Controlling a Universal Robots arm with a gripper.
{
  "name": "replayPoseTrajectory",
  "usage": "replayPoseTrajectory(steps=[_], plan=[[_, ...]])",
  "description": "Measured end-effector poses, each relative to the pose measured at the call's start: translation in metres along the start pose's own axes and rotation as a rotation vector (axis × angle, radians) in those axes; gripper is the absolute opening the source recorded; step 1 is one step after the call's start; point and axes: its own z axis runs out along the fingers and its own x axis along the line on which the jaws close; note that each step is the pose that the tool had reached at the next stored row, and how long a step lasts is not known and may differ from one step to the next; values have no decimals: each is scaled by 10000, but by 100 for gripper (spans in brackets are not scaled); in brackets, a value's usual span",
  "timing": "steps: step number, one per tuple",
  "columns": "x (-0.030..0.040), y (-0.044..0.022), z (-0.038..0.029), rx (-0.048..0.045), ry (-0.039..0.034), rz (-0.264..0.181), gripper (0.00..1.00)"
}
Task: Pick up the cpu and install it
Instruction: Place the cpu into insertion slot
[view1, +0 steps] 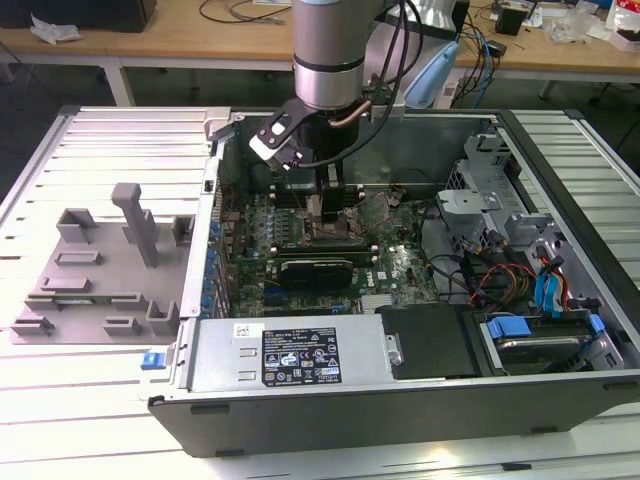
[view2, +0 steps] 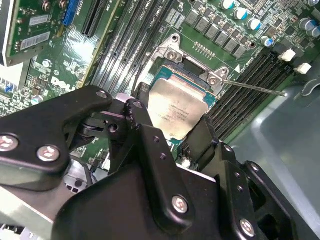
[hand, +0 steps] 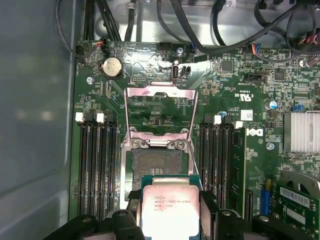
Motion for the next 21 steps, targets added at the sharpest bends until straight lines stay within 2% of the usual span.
replayPoseTrajectory(steps=[4, 6, 7, 9, 10, 13, 21], plan=[[16, 1, 95, -5, 8, -237, 55], [21, 21, 126, -3, -16, -242, 55], [21, 41, 141, 8, -66, -244, 55], [21, 78, 168, 71, -256, -257, 55], [26, 86, 198, 75, -276, -257, 55], [40, 98, 230, 74, -279, -257, 55], [51, 98, 235, 74, -278, -258, 55]])
